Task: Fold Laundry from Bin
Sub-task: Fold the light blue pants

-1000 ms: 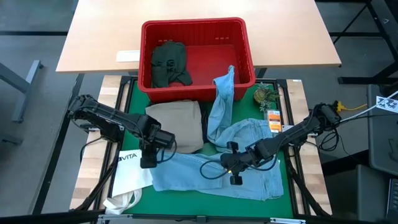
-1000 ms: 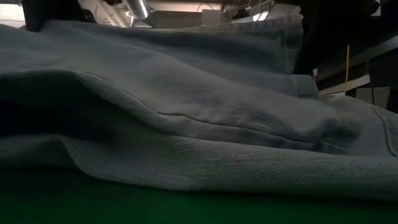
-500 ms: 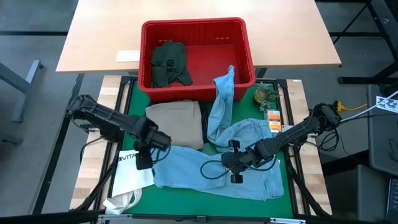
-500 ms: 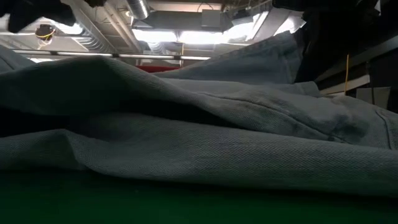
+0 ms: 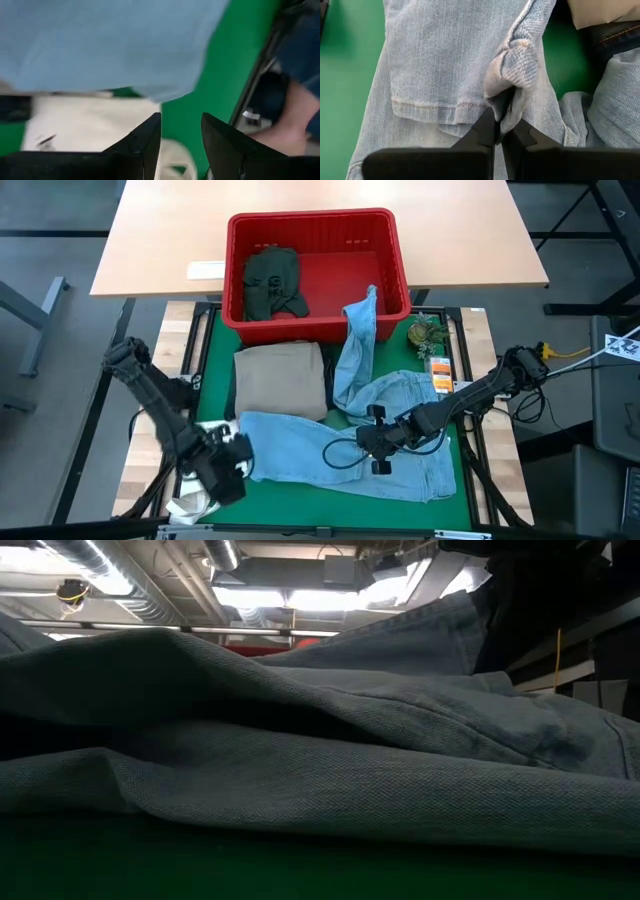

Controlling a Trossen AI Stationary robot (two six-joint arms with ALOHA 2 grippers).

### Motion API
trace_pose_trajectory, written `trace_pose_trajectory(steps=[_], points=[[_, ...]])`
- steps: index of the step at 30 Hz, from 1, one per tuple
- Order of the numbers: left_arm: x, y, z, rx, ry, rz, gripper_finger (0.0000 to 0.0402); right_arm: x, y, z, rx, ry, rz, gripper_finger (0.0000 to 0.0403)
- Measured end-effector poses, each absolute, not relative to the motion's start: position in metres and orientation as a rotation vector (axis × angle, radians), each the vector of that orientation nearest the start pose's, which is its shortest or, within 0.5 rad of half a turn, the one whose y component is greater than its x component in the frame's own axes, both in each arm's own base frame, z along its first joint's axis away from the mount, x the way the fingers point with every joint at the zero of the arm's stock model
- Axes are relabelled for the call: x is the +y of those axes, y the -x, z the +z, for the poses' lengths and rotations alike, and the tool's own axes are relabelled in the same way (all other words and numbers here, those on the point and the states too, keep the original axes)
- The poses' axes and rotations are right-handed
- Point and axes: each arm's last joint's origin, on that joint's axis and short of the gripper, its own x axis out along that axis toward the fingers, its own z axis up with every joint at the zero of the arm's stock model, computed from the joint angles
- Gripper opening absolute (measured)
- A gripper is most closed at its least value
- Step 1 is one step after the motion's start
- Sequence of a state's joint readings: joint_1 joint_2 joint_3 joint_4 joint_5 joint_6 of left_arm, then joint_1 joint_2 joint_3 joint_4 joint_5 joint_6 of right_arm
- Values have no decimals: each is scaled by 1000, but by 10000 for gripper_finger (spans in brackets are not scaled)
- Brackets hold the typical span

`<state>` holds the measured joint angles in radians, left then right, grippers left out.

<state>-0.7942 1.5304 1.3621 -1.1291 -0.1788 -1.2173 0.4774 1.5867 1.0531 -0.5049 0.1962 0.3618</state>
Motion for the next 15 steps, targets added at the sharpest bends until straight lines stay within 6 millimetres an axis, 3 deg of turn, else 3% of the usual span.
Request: trace_pose_trajectory(steps=[7, 15], points=[[-238, -194, 267, 1198, 449, 331, 146, 140, -282, 212, 1001, 13, 73, 17], [-259, -205, 227, 1240, 374, 378, 216, 140, -282, 212, 1005, 9, 81, 17]])
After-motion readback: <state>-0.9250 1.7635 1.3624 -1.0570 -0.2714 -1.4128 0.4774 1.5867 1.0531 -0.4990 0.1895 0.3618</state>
